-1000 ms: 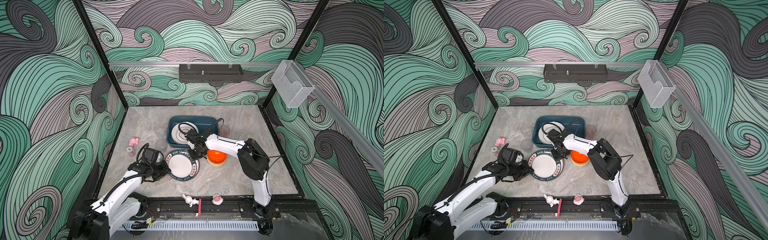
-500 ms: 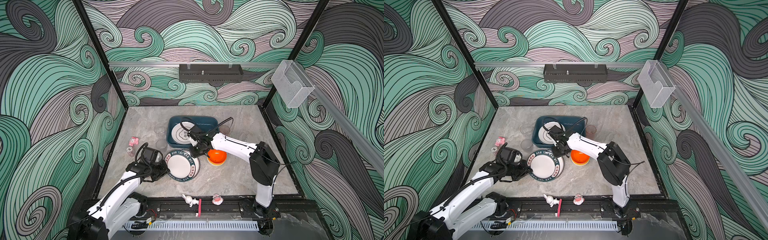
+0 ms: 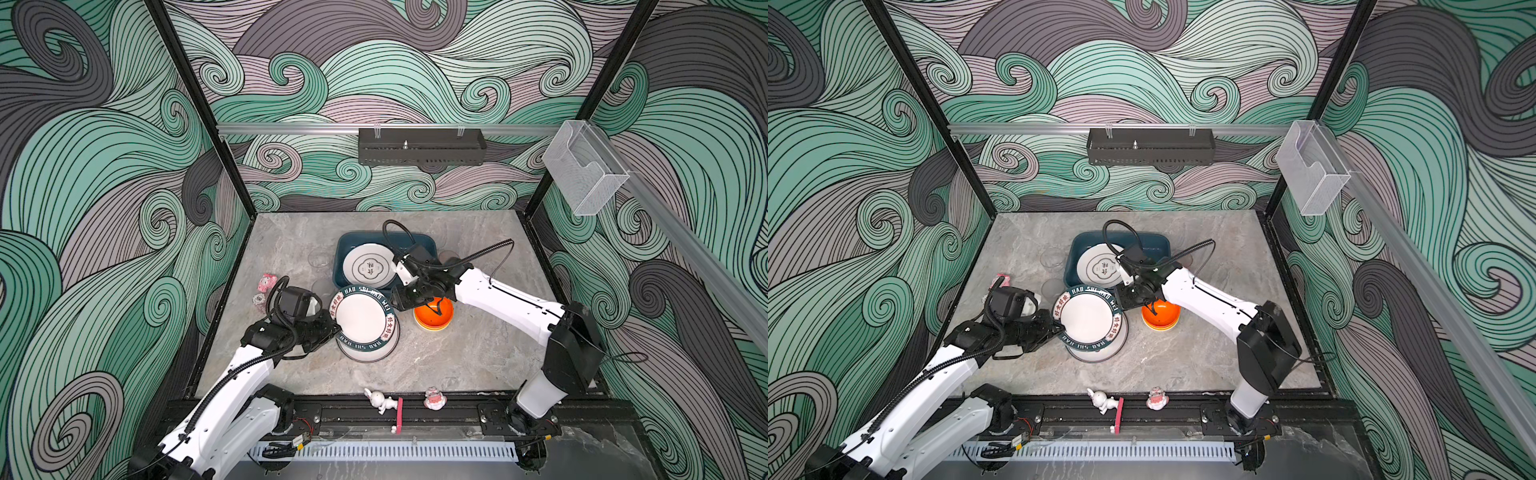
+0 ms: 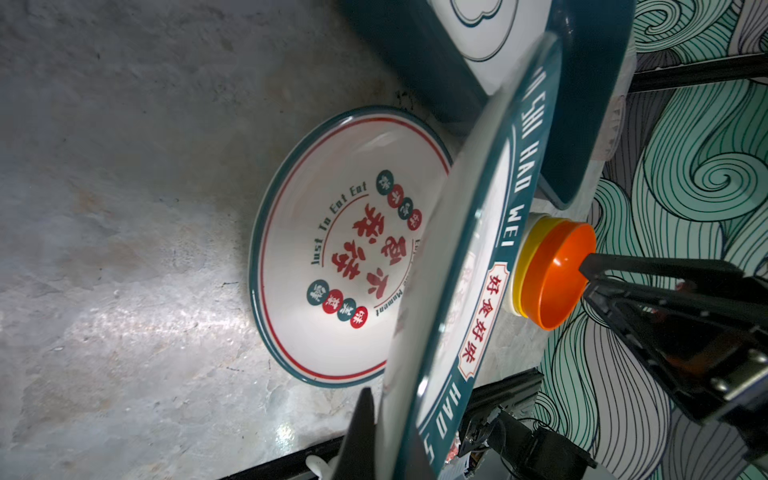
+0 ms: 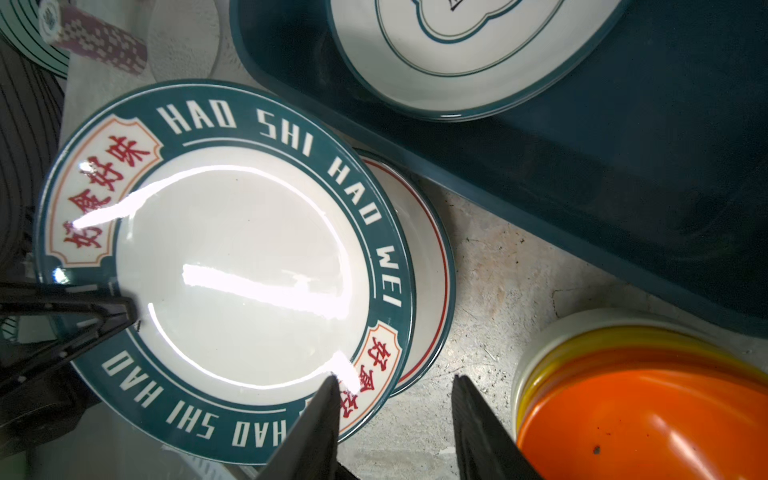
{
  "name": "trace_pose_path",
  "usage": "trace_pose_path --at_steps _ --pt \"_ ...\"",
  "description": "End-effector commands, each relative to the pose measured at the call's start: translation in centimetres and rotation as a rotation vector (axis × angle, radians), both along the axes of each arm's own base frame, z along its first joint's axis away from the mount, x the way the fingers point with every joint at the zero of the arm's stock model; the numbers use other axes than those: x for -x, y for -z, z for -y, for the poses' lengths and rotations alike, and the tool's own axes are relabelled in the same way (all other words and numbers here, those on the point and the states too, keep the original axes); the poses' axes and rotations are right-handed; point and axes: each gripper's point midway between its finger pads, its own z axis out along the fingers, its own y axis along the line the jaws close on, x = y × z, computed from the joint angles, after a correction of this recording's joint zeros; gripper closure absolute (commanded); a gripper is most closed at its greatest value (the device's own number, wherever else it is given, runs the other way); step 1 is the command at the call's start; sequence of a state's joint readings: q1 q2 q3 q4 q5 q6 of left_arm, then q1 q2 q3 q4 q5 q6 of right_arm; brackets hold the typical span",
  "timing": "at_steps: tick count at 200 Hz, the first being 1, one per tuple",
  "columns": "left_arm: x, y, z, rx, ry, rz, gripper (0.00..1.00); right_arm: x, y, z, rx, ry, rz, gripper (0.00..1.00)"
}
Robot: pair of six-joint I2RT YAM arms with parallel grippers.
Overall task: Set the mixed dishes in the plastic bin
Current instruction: 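Lift the green-rimmed plate upright with the right gripper off the stack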
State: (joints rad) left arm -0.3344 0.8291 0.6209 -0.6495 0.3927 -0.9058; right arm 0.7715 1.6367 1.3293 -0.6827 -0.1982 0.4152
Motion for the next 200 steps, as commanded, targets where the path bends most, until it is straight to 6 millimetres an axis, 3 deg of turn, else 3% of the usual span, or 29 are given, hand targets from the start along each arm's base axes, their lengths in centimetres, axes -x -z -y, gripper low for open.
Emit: trace_pose_path --at_steps 1,66,123,147,200 --pt "-1.2 -3.7 1.5 0.088 0.026 0.086 1.0 -0.3 -1.8 0.4 -0.106 0.039 -0.01 0.51" --pt "-2.7 -6.8 3.5 0.224 0.048 0.136 1.0 -1.1 -3.5 2.3 -0.338 0.125 -0.073 0.48" --pt "-3.4 -8.3 4.7 0.287 0.074 0.156 1.0 -1.2 -4.0 1.8 -0.431 0.124 -0.118 0.51" --pt "-3.5 -8.7 5.0 0.3 0.08 0.166 1.0 -1.1 -3.9 1.6 -0.449 0.122 -0.136 0.55" --pt "-3.6 -8.9 5.1 0.309 0.078 0.17 1.0 -1.6 -4.4 1.3 -0.482 0.123 -0.129 0.79"
